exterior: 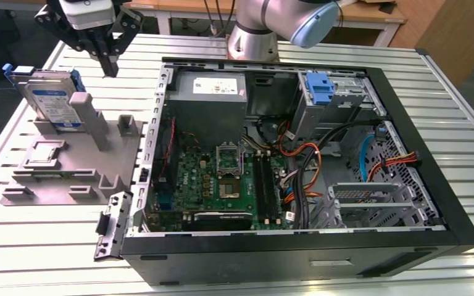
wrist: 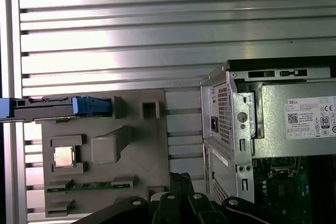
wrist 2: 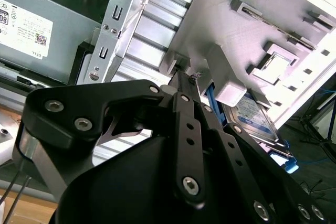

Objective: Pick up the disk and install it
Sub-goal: 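Reach for the disk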

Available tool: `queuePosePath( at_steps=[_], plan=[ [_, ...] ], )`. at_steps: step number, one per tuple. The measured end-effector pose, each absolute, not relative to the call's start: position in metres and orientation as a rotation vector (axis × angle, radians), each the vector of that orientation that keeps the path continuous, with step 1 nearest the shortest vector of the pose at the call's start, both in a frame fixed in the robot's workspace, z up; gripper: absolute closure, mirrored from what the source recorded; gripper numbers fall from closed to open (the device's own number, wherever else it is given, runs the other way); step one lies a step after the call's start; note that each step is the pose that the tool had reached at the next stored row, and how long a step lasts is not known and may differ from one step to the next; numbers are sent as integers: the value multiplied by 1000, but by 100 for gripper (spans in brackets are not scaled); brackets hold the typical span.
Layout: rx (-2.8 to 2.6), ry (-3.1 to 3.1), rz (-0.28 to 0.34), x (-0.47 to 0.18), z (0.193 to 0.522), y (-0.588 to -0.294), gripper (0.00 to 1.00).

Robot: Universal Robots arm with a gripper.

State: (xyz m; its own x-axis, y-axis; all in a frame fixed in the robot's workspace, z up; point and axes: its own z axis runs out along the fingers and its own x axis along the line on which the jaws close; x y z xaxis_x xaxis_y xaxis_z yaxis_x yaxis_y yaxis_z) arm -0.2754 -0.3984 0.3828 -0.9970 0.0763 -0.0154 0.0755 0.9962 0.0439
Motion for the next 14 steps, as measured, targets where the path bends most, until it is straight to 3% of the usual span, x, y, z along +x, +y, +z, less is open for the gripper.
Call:
queuePosePath(
  at_steps=[14],
  plan=[
    [119, 3122, 68, -291, 383, -396, 90]
  ],
)
